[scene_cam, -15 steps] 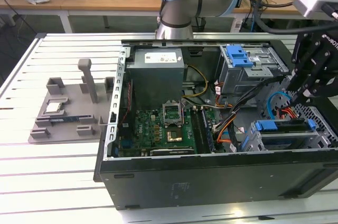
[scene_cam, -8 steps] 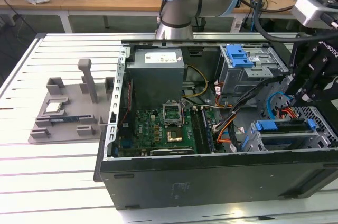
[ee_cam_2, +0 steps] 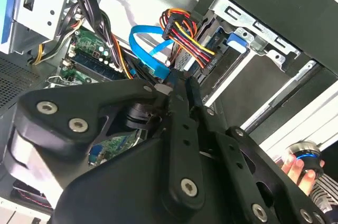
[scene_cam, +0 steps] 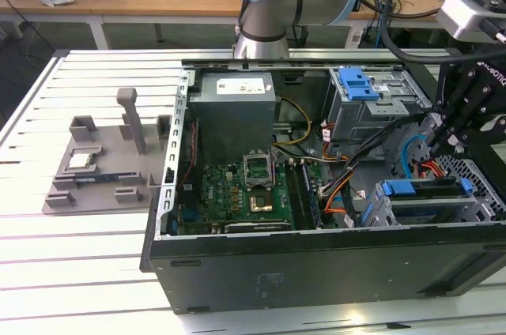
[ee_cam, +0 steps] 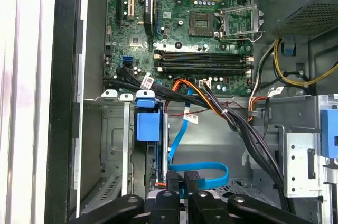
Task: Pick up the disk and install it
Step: 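Insert the second disk wire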
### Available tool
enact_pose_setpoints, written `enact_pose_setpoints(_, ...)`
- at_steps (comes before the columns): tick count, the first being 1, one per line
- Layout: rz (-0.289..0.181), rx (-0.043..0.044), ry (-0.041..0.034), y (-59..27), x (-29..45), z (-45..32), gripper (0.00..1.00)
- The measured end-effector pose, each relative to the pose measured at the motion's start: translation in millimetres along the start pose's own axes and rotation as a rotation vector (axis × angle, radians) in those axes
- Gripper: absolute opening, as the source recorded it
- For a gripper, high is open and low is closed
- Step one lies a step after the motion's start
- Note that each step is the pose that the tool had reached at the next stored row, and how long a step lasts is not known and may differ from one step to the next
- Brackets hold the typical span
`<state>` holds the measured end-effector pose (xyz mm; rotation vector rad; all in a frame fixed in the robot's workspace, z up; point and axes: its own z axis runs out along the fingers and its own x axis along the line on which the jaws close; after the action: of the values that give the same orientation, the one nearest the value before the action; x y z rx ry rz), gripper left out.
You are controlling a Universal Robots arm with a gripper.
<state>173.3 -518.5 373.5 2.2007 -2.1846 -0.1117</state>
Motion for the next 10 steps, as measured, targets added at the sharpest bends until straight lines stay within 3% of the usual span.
enact_pose_setpoints(5,0.000,-0.0005,0.0018,0.6,4.6,1.1,0.16)
enact_pose_setpoints(10,-0.006,-0.0108,0.0023,0.7,18.4,15.4,0.16)
